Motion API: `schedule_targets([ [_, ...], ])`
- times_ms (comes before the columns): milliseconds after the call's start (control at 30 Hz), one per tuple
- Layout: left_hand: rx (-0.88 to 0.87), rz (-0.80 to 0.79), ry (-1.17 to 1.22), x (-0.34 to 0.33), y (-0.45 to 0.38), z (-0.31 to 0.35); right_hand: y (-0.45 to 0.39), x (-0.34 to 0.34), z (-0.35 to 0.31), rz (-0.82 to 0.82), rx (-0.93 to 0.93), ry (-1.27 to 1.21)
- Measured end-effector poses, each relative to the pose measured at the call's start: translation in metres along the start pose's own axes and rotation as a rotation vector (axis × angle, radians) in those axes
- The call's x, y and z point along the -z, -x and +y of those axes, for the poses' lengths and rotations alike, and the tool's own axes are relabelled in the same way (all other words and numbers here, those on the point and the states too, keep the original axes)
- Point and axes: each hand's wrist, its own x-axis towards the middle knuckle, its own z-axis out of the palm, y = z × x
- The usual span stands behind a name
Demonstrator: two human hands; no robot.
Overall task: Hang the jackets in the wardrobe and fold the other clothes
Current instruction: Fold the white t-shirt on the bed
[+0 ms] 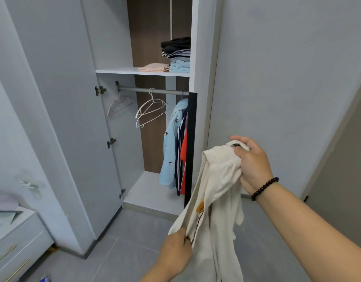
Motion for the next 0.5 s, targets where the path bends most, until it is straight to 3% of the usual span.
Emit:
schedule_targets([
  [100, -0.195, 0.062, -0.084, 0.016, 0.002, -0.001, -0.011, 0.024, -0.002, 0.091, 0.134, 0.165],
  [167, -0.314, 0.087, -0.37, 0.037, -0.004, 0.0, -0.019, 0.044, -0.002, 0.142, 0.209, 0.315],
  [233, -0.327, 0.124, -0.708, 0.061, -0.017, 0.005, -0.027, 0.065, 0.002, 0.181, 0.186, 0.425],
  [300, -0.314, 0.151, -0.777, 0.085, -0.027, 0.018, -0.033, 0.085, 0.011, 0.209, 0.102, 0.523],
  [367, -0.299, 0.182, -0.538, 0.106, -0.035, 0.029, -0.036, 0.099, 0.024, 0.216, 0.002, 0.537],
  [500, -0.141, 0.098, 0.359, 0.123, -0.038, 0.057, -0.024, 0.09, 0.045, 0.091, -0.258, 0.227],
])
